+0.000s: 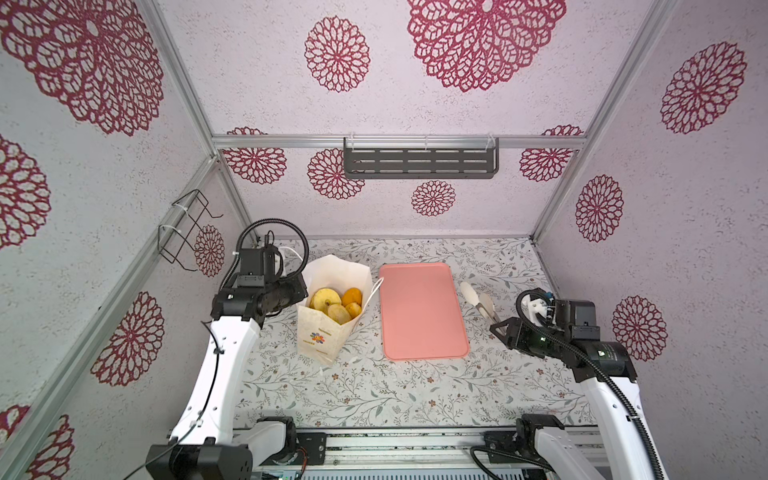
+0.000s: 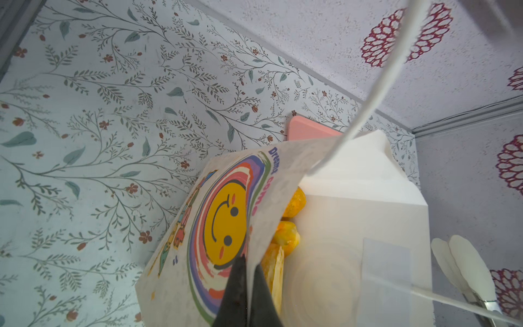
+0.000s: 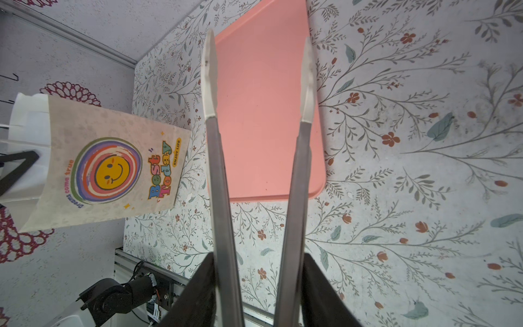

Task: Take the fake bread out of the paper bag

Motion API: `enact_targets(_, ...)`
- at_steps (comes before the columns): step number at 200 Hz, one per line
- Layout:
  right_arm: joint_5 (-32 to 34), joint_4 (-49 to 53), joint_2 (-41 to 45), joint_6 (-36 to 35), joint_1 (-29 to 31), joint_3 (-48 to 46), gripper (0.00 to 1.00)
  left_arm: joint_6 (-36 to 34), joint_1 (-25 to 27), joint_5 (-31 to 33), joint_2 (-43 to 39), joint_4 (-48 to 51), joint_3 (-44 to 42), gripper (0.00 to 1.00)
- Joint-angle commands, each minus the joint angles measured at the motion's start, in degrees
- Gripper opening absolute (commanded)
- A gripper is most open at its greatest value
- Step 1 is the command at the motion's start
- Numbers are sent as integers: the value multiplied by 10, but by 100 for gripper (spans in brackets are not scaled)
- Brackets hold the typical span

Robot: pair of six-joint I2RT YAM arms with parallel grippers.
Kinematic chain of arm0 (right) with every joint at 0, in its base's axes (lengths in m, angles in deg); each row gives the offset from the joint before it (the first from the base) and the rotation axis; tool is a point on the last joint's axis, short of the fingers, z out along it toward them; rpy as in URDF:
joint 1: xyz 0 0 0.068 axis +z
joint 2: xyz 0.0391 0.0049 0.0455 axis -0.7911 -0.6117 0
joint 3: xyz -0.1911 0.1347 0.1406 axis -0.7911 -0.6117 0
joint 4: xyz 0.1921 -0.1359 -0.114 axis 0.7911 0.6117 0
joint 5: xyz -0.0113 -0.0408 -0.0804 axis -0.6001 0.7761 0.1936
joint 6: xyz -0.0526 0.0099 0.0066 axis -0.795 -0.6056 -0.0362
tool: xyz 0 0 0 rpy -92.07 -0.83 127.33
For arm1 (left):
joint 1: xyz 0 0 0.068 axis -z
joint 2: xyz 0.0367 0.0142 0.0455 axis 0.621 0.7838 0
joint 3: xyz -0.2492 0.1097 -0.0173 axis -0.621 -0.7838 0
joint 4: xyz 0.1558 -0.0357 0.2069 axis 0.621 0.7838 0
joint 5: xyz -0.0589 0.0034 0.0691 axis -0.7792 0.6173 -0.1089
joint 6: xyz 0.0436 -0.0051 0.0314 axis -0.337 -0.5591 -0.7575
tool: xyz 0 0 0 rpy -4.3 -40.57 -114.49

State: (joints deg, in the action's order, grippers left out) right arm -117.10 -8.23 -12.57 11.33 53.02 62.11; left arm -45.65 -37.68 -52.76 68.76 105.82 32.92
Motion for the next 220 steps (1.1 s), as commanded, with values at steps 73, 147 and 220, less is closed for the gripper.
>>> enact_targets(73, -12, 22, 34, 43, 25, 54, 45, -31, -1, 52, -55, 75, 44, 53)
enact_targets(147, -13, 37, 41, 43, 27, 54, 45, -99, -1, 185, -37, 165, 72, 63)
enact_targets(220, -7, 31, 35, 45, 28, 51, 44, -105, -2, 207, -117, 190, 144, 84)
